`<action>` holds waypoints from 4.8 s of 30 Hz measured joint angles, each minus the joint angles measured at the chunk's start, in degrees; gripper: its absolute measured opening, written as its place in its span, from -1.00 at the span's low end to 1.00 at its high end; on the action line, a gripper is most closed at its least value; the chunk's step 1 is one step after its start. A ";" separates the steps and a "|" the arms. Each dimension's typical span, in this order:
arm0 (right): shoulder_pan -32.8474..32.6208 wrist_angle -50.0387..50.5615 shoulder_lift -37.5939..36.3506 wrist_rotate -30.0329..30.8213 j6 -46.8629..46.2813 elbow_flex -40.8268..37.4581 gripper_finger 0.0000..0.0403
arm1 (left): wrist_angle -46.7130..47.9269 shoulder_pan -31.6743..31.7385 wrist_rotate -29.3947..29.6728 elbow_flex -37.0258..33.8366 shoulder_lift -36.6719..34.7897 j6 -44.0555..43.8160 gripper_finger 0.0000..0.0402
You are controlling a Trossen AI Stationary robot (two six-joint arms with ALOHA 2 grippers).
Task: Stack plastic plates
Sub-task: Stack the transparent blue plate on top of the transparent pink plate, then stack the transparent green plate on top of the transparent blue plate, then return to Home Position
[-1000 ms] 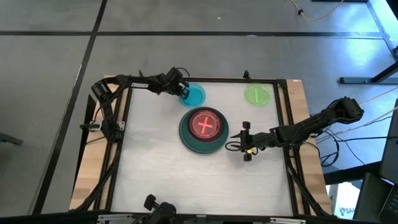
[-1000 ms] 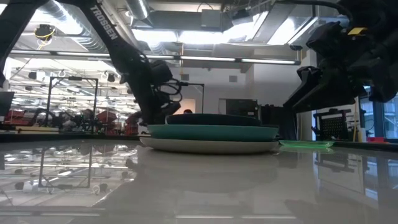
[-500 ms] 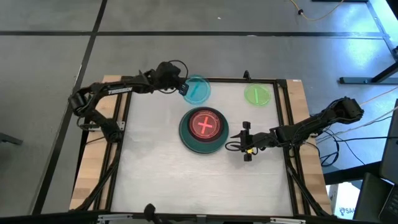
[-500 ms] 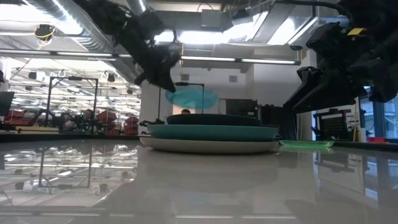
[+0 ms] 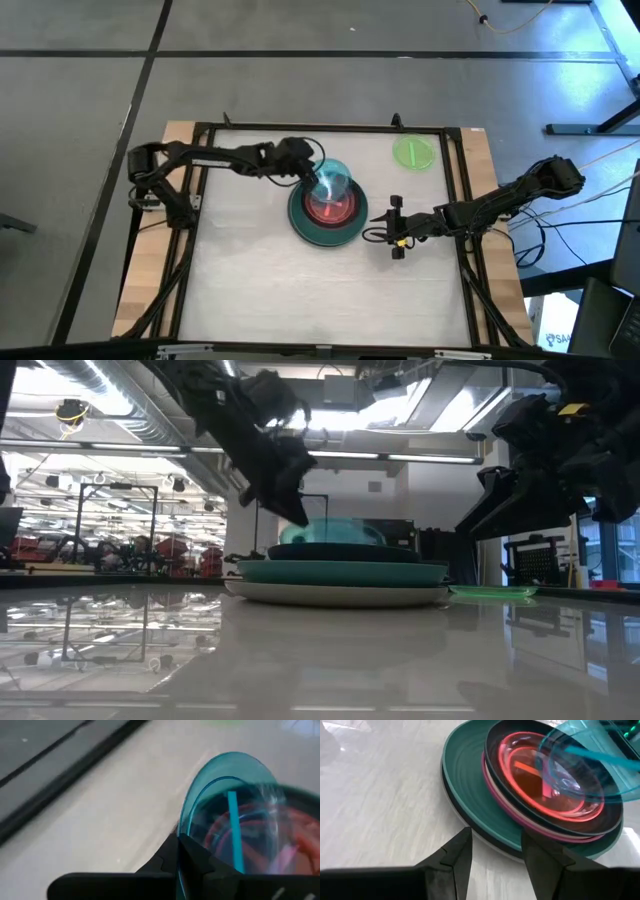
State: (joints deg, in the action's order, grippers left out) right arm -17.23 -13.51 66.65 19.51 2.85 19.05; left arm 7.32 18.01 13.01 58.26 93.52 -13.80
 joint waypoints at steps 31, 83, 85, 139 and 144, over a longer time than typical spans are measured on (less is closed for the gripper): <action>11.53 22.29 -2.96 23.26 0.53 9.13 -0.21 | -15.17 -33.52 11.59 -11.11 -4.23 0.20 -0.35; 42.18 13.67 7.42 -13.51 6.54 14.38 -0.97 | -45.76 -44.88 29.53 -28.33 -3.83 -3.74 -0.41; 38.38 13.10 6.69 -14.46 6.57 15.53 -0.99 | -45.76 -44.86 29.53 -28.33 -3.83 -3.81 -0.41; 17.58 -7.80 24.36 -24.17 7.91 17.66 -0.79 | -45.47 -44.66 27.87 -28.30 -3.81 -4.11 -0.41; 17.59 -5.27 24.04 -24.79 6.02 19.17 -0.47 | -45.66 -43.99 27.78 -28.30 -3.81 -4.08 -0.41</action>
State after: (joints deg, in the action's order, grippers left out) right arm 0.36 -18.78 90.69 -5.28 8.87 38.22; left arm -38.34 -25.98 40.80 29.95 89.71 -17.88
